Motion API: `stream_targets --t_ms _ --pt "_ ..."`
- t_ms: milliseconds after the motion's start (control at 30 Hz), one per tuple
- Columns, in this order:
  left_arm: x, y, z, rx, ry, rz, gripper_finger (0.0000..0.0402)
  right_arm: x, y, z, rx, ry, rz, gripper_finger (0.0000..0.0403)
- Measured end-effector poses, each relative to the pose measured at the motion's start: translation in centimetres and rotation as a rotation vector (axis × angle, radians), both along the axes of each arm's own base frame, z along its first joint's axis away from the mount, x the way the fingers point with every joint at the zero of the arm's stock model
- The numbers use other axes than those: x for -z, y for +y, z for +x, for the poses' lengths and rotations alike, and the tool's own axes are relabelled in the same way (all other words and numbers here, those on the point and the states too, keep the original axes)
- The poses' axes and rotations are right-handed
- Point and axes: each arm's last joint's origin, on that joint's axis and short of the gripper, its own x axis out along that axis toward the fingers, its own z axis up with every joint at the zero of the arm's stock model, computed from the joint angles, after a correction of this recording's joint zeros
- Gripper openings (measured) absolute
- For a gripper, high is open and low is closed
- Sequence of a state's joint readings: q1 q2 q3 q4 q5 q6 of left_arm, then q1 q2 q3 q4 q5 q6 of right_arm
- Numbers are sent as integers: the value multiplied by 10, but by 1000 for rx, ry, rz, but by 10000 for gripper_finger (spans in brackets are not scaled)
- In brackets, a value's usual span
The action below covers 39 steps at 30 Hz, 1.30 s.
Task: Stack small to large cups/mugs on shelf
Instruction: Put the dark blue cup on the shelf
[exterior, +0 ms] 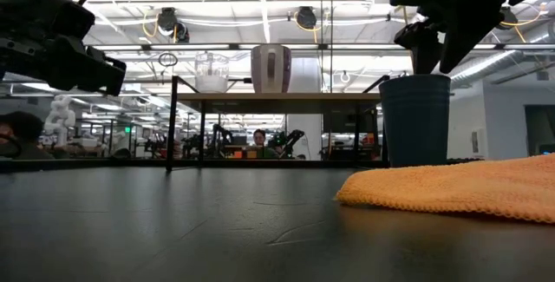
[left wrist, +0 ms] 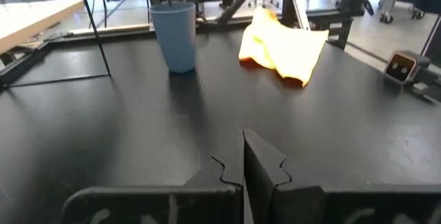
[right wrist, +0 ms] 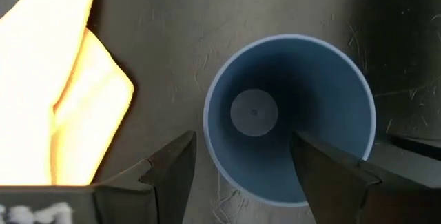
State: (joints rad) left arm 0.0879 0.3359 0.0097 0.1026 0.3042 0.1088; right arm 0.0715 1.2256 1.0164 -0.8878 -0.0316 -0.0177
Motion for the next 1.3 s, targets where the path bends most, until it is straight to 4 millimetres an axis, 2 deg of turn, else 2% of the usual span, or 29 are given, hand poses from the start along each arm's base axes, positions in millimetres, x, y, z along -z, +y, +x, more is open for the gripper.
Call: stream_targets --t_ms 400,933,1300 --pt "-2 0 0 -1 -23 -4 3 0 1 2 4 -18 35 228" --pt "-2 0 0 7 -21 -13 3 13 2 14 5 23 33 228" --pt "-2 0 0 8 -19 -13 3 12 2 14 5 22 33 227"
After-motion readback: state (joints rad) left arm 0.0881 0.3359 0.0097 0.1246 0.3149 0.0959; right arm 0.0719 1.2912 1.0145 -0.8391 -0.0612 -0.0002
